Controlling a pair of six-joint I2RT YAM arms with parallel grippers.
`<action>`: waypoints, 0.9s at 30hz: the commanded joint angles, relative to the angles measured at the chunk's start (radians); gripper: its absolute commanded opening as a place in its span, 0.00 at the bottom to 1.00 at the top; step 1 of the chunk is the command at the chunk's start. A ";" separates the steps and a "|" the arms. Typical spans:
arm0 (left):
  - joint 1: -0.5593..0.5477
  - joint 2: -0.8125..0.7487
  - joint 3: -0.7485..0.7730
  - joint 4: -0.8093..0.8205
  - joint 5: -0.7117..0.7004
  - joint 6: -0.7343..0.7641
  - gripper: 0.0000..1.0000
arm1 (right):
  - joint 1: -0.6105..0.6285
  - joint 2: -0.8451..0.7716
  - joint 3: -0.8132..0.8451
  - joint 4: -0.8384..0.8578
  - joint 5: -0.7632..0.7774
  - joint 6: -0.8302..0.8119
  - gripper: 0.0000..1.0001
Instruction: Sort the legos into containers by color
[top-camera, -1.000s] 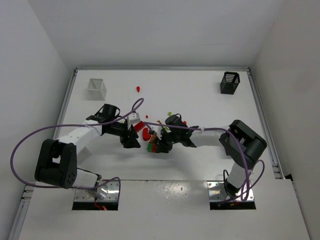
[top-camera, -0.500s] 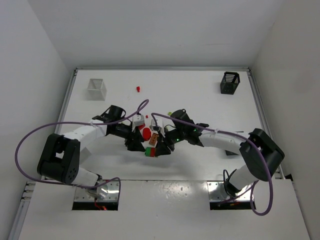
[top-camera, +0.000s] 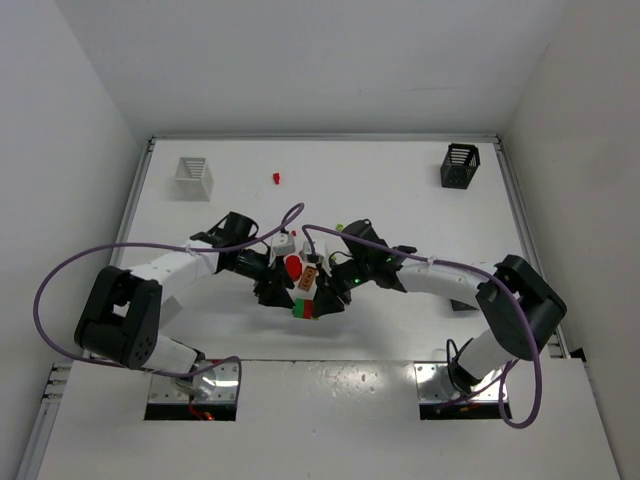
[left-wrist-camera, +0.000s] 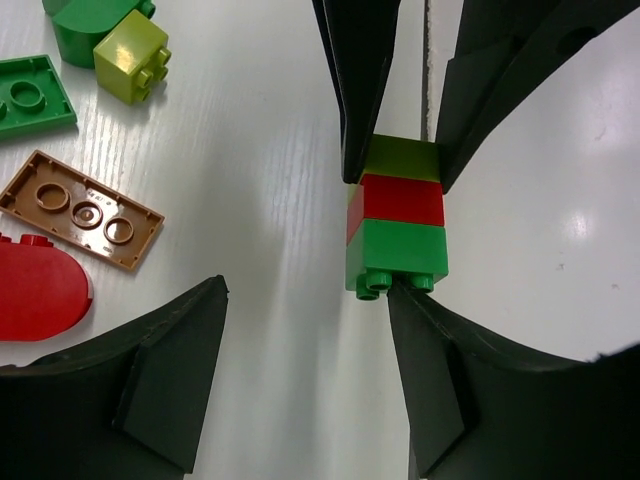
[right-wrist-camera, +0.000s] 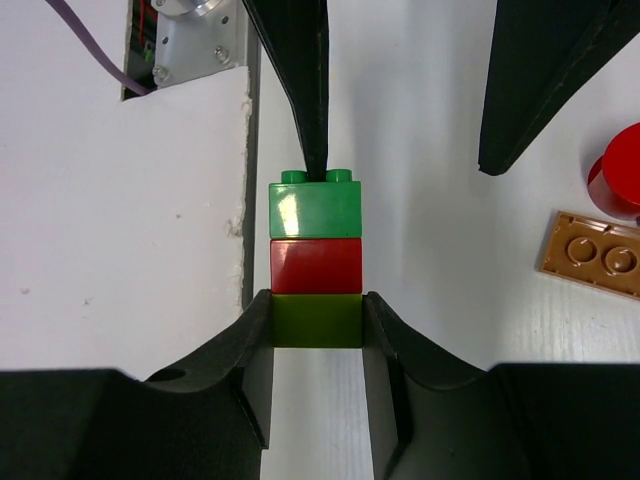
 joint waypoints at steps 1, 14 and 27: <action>-0.024 -0.004 0.031 0.037 0.121 0.006 0.71 | 0.002 0.005 0.039 0.057 -0.013 -0.019 0.00; 0.006 0.108 0.117 -0.216 0.179 0.207 0.73 | -0.034 -0.070 -0.004 -0.003 0.016 -0.071 0.00; 0.028 0.090 0.137 -0.216 0.212 0.178 0.78 | -0.053 -0.079 -0.013 0.006 0.016 -0.036 0.00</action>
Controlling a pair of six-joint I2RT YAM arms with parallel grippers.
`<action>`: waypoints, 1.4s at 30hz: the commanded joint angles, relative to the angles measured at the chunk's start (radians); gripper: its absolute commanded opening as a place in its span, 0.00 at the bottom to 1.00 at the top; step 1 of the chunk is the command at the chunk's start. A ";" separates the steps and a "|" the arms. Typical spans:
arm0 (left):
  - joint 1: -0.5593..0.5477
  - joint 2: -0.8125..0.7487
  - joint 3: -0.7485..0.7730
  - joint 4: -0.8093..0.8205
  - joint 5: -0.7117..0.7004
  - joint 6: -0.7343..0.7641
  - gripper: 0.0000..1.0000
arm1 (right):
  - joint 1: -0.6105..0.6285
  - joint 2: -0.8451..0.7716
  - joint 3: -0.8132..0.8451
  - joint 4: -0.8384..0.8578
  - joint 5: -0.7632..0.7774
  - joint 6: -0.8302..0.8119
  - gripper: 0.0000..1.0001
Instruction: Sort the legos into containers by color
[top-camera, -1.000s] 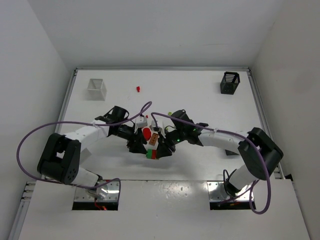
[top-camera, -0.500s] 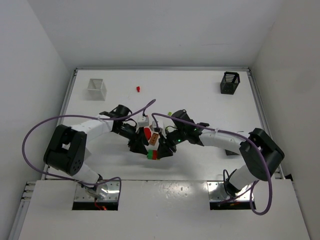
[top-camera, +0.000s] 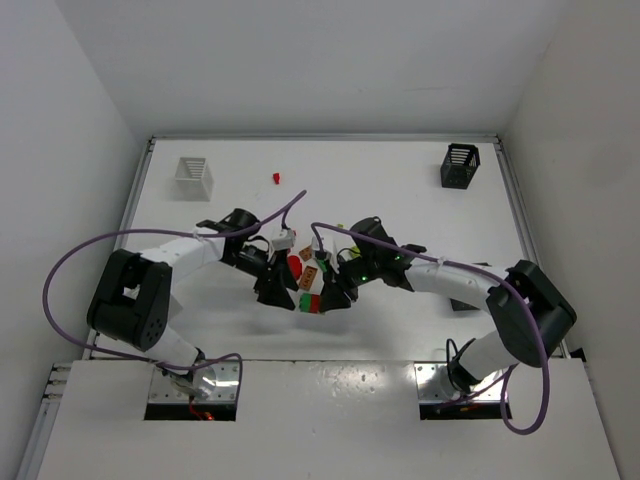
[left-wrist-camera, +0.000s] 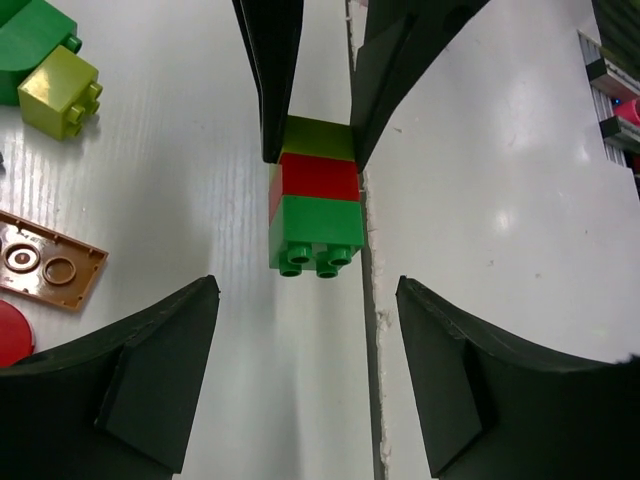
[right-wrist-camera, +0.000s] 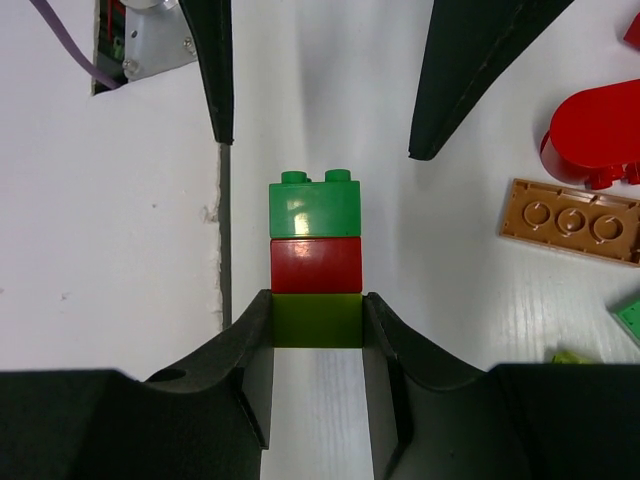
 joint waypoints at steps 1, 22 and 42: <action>0.001 -0.021 0.031 0.040 0.052 -0.016 0.78 | -0.005 -0.025 0.020 0.057 -0.012 0.014 0.00; -0.082 -0.124 -0.064 0.408 -0.062 -0.356 0.72 | -0.005 -0.016 0.059 0.085 -0.023 0.055 0.00; -0.089 -0.085 -0.079 0.408 -0.122 -0.367 0.11 | -0.052 -0.044 0.019 0.065 -0.002 0.063 0.00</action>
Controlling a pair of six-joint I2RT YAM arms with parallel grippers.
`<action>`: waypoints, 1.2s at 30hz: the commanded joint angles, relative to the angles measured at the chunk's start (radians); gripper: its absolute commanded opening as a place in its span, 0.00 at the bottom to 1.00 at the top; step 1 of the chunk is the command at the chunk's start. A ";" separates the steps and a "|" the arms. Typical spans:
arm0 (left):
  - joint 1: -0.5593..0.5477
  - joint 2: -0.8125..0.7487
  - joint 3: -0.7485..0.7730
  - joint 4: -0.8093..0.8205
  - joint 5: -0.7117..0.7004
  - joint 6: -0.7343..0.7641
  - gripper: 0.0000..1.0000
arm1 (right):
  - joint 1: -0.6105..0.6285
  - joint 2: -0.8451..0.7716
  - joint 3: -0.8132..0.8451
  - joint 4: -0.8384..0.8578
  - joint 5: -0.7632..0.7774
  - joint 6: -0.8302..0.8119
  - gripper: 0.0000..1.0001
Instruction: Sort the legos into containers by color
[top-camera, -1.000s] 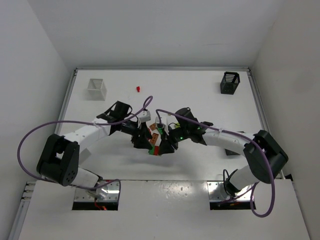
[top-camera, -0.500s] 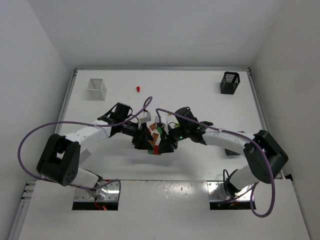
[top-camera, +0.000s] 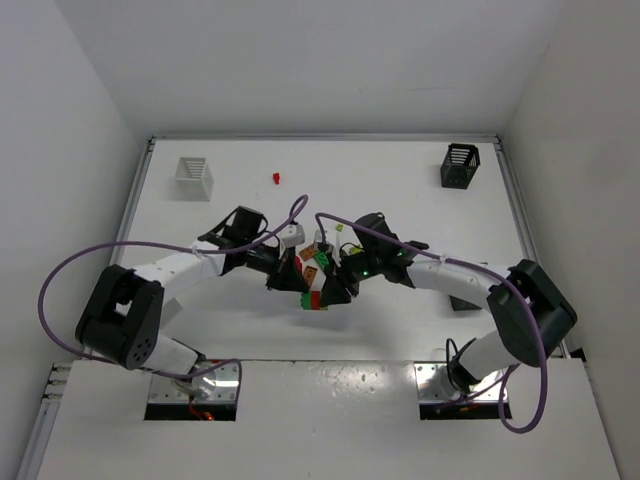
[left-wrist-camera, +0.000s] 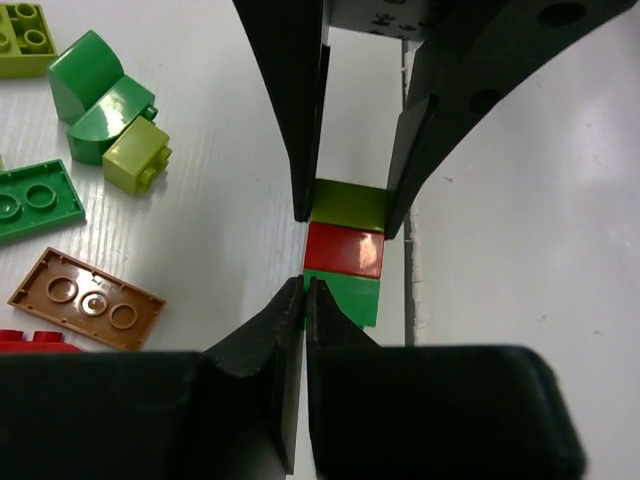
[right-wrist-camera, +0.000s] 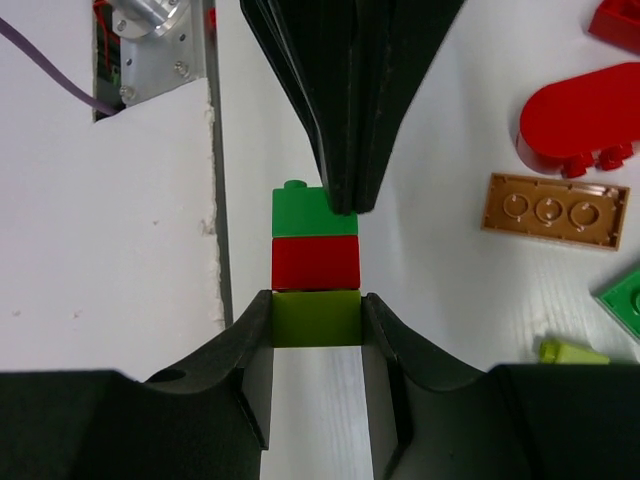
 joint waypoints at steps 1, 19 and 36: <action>0.009 0.025 0.017 -0.019 -0.025 0.019 0.10 | -0.037 -0.045 -0.008 0.063 0.010 0.000 0.00; 0.020 -0.045 -0.032 0.091 -0.023 -0.047 1.00 | -0.073 -0.046 0.026 0.031 -0.051 -0.046 0.00; -0.018 -0.001 -0.002 0.121 0.006 -0.078 0.40 | -0.064 -0.026 0.090 0.040 -0.119 -0.011 0.00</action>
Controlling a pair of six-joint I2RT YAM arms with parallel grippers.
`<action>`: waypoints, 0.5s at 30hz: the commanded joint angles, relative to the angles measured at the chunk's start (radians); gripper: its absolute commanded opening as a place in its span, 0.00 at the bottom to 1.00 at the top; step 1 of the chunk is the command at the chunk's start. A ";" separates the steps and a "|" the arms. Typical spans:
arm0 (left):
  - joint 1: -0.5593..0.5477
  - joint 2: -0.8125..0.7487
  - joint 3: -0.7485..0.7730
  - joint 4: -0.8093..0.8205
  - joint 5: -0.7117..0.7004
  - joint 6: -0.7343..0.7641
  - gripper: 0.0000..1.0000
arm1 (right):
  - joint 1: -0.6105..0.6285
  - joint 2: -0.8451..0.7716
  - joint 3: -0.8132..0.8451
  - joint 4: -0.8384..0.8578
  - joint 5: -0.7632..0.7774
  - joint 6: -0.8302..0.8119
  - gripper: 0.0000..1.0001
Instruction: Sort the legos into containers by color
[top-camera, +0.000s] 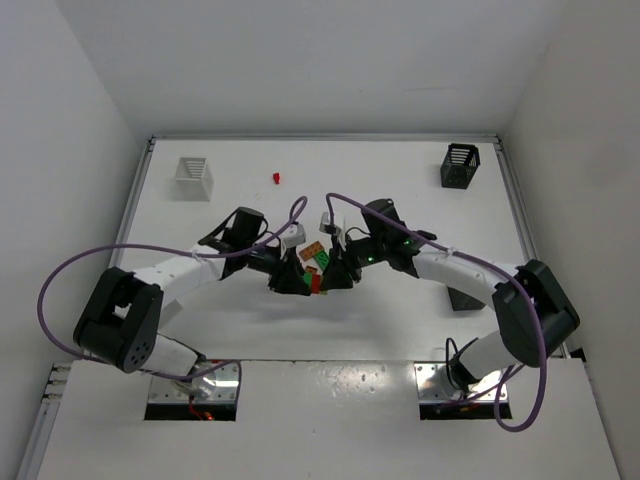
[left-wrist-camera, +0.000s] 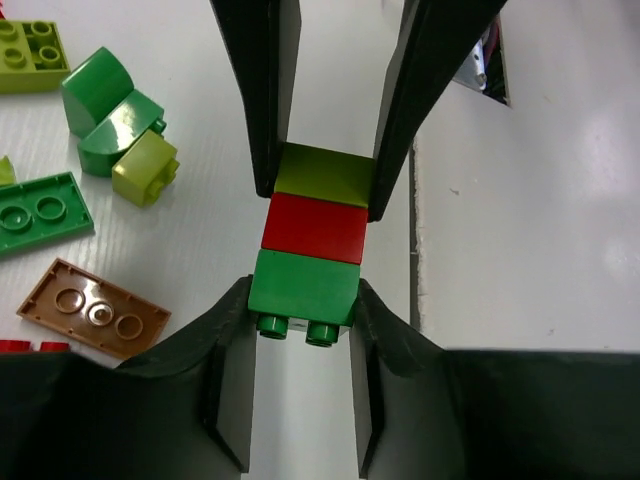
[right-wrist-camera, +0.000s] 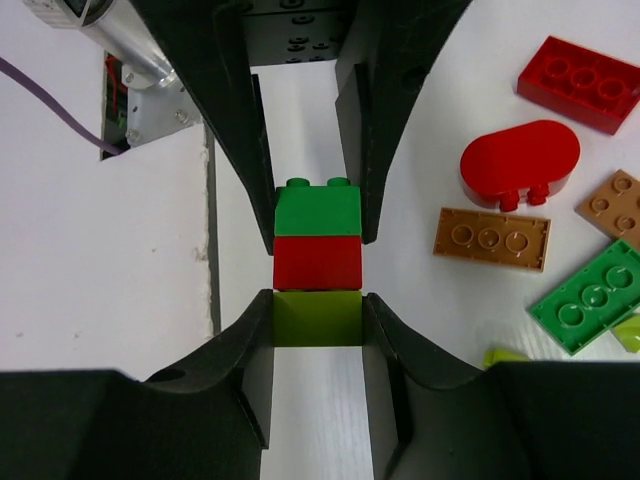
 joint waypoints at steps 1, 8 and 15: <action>-0.010 0.016 0.032 -0.010 0.033 0.030 0.30 | 0.008 -0.018 0.034 0.027 -0.045 -0.007 0.00; 0.022 0.025 0.042 -0.056 0.024 0.082 0.05 | -0.034 -0.028 -0.050 -0.017 0.020 -0.082 0.00; 0.033 0.072 0.061 -0.065 -0.033 0.079 0.00 | -0.092 0.013 -0.096 0.020 0.068 -0.056 0.00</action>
